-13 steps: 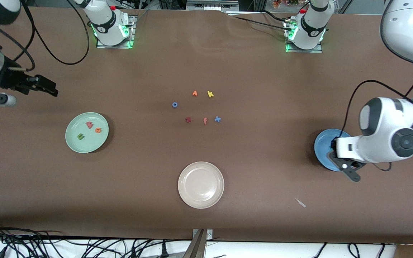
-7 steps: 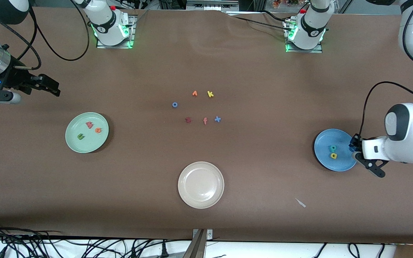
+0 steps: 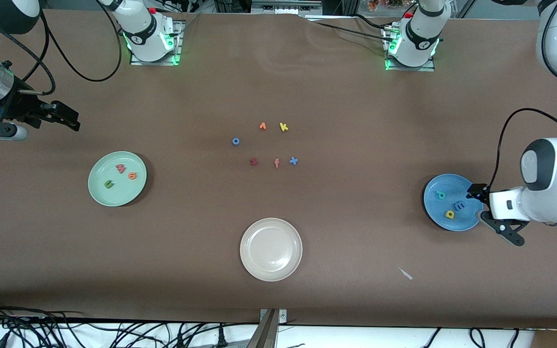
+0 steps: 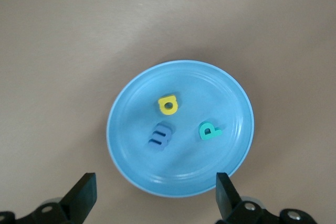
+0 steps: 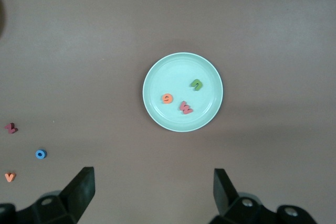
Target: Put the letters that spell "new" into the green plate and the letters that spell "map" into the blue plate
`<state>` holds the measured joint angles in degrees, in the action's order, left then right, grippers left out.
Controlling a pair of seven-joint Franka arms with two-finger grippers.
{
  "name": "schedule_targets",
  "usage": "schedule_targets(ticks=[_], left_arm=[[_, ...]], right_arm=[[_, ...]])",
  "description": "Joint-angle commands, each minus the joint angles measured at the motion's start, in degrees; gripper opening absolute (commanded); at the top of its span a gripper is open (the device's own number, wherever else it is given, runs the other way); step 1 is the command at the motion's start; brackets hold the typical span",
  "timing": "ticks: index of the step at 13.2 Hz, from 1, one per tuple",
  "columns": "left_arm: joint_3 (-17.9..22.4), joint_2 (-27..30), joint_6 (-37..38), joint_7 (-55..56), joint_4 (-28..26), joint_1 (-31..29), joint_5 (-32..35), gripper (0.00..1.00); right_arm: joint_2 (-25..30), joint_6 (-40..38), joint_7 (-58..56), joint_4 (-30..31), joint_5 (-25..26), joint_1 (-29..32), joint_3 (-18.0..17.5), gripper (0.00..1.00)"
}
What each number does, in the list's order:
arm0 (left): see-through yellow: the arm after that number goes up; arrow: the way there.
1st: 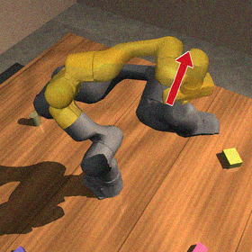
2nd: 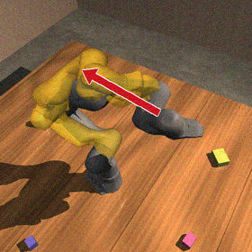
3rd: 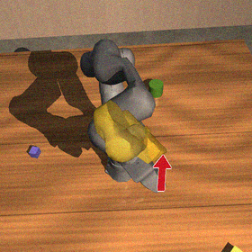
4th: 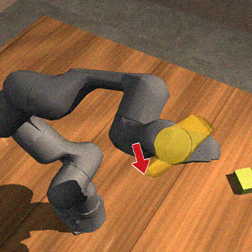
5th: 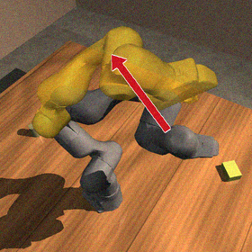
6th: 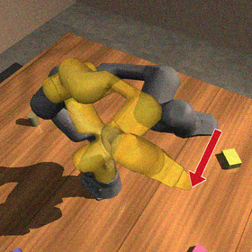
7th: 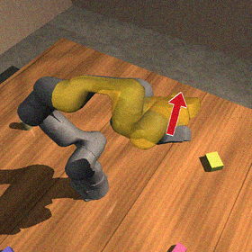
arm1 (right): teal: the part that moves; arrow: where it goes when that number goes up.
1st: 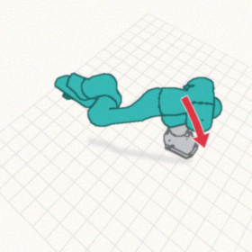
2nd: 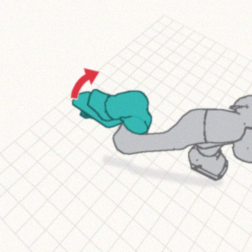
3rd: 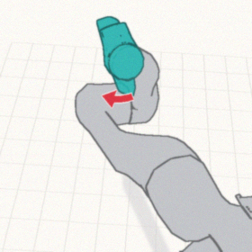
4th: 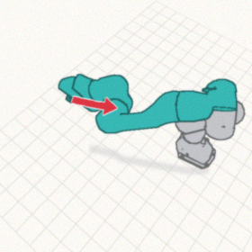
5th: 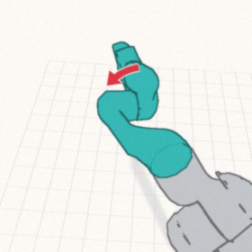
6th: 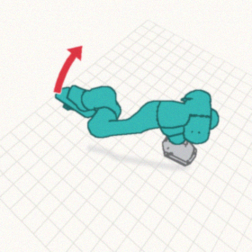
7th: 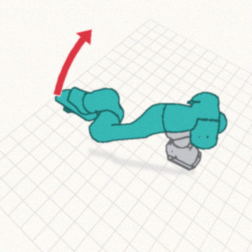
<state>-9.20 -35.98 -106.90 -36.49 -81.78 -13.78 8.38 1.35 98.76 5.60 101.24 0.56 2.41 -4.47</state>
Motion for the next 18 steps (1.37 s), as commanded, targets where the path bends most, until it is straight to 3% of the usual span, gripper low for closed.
schedule_targets(ticks=[1,4,7,9,12,14,18], left_arm=[[0.06,5.64,2.92,14.81,-0.57,-0.72,-0.65,1.00],[-0.02,9.95,6.51,33.18,-0.23,-1.50,-0.92,1.00],[-0.11,16.28,6.97,33.85,-2.59,-1.42,-1.62,1.00],[0.06,25.91,6.89,33.76,-8.11,1.98,-3.11,1.00],[0.06,33.77,10.38,33.68,-12.60,5.51,-4.42,1.00],[-0.03,34.74,12.94,34.11,-12.53,6.22,-9.42,1.00],[0.06,35.28,14.18,33.77,-13.23,7.98,-9.97,1.00]], right_arm=[[-0.38,-0.24,-0.94,-1.30,0.84,-0.30,0.25,1.00],[-0.38,-0.41,-0.94,-1.30,0.75,-0.22,0.25,1.00],[-0.38,-0.41,-1.03,-1.39,0.75,-0.22,0.25,1.00],[-0.38,-0.42,-1.29,-1.48,0.75,-0.22,0.25,1.00],[-0.38,-0.68,-1.29,-1.39,0.75,-0.22,0.34,1.00],[-0.38,-0.94,-1.29,-1.39,0.75,-0.13,0.34,1.00],[-0.38,-0.94,-1.21,-1.39,0.75,-0.13,0.34,1.00]])
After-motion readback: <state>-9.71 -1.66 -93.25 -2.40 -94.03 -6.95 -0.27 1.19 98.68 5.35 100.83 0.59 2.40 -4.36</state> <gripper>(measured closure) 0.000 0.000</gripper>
